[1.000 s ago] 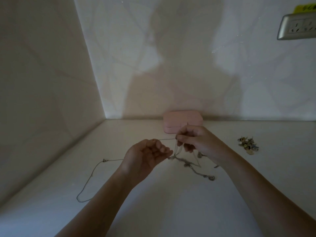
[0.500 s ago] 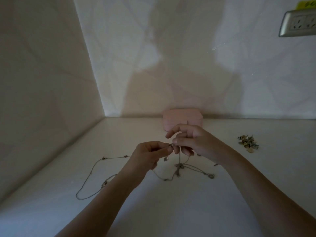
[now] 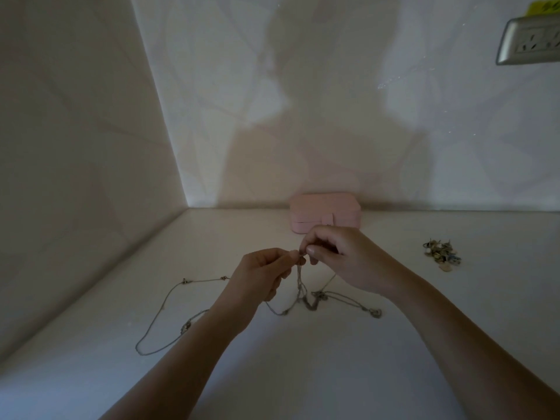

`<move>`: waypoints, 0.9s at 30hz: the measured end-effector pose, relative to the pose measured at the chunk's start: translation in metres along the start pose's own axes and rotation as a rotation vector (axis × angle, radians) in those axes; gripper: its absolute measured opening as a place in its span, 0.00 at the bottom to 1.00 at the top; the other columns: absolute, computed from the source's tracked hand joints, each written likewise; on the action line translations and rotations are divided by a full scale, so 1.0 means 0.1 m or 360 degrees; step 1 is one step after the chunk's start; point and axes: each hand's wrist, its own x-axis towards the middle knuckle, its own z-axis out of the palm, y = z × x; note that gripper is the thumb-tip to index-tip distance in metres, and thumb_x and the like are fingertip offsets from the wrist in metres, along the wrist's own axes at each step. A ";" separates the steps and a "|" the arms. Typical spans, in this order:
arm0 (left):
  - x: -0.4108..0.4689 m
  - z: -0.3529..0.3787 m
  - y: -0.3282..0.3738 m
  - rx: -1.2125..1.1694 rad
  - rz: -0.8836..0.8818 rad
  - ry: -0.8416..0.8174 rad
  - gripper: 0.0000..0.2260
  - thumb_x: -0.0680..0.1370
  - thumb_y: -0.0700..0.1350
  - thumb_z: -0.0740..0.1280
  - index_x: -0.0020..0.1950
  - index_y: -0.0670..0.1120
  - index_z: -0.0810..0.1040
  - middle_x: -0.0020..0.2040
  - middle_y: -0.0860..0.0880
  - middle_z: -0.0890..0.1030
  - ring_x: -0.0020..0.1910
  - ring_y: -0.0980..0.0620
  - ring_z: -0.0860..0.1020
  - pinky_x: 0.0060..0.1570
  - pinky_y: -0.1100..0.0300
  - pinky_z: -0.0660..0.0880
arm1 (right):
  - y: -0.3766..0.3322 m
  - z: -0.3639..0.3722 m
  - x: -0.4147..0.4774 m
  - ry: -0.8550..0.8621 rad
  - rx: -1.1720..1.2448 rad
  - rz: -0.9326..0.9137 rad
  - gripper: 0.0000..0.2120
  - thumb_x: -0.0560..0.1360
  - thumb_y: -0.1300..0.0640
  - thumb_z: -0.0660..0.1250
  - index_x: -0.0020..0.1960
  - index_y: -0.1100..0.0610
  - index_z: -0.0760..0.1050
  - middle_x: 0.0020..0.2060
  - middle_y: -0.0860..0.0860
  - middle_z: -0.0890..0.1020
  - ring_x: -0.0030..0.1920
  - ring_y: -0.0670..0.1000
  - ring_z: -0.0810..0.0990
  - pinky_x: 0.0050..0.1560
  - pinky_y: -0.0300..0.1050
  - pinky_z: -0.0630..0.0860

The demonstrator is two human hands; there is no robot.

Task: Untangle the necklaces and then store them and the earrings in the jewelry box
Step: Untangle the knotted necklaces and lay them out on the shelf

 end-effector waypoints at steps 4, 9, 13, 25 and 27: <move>0.00 -0.03 0.02 0.0044 -0.0017 -0.0014 0.07 0.74 0.44 0.71 0.44 0.41 0.83 0.25 0.54 0.65 0.23 0.57 0.58 0.23 0.68 0.58 | 0.01 -0.01 0.00 -0.0035 0.0029 0.0009 0.10 0.78 0.59 0.65 0.43 0.46 0.77 0.31 0.43 0.75 0.32 0.40 0.71 0.35 0.31 0.67; -0.01 -0.05 0.03 0.0136 -0.0032 -0.0053 0.15 0.65 0.49 0.74 0.44 0.40 0.83 0.25 0.55 0.71 0.23 0.57 0.58 0.24 0.67 0.59 | 0.04 -0.04 0.01 -0.0082 0.0154 -0.0034 0.07 0.73 0.58 0.72 0.42 0.46 0.83 0.33 0.46 0.80 0.33 0.45 0.73 0.38 0.37 0.68; -0.03 -0.06 0.03 0.0178 -0.0008 -0.0062 0.09 0.66 0.46 0.76 0.40 0.42 0.82 0.28 0.53 0.76 0.24 0.57 0.61 0.27 0.66 0.60 | 0.05 -0.02 0.02 -0.0166 0.0244 0.0056 0.07 0.73 0.59 0.72 0.41 0.47 0.81 0.26 0.39 0.75 0.28 0.41 0.68 0.33 0.31 0.63; -0.03 -0.02 0.02 0.0427 0.0155 0.0183 0.03 0.71 0.44 0.75 0.39 0.46 0.83 0.25 0.52 0.71 0.21 0.60 0.61 0.23 0.70 0.60 | 0.12 0.08 0.05 -0.0201 0.0355 0.0214 0.08 0.72 0.66 0.69 0.40 0.53 0.79 0.28 0.39 0.77 0.30 0.38 0.72 0.35 0.31 0.68; -0.04 -0.02 0.03 0.0424 0.0152 0.0217 0.04 0.71 0.45 0.75 0.40 0.46 0.84 0.27 0.50 0.75 0.20 0.60 0.61 0.23 0.70 0.60 | 0.13 0.10 0.06 -0.0151 0.0422 0.0202 0.08 0.73 0.65 0.70 0.40 0.53 0.79 0.29 0.40 0.78 0.32 0.38 0.73 0.36 0.32 0.68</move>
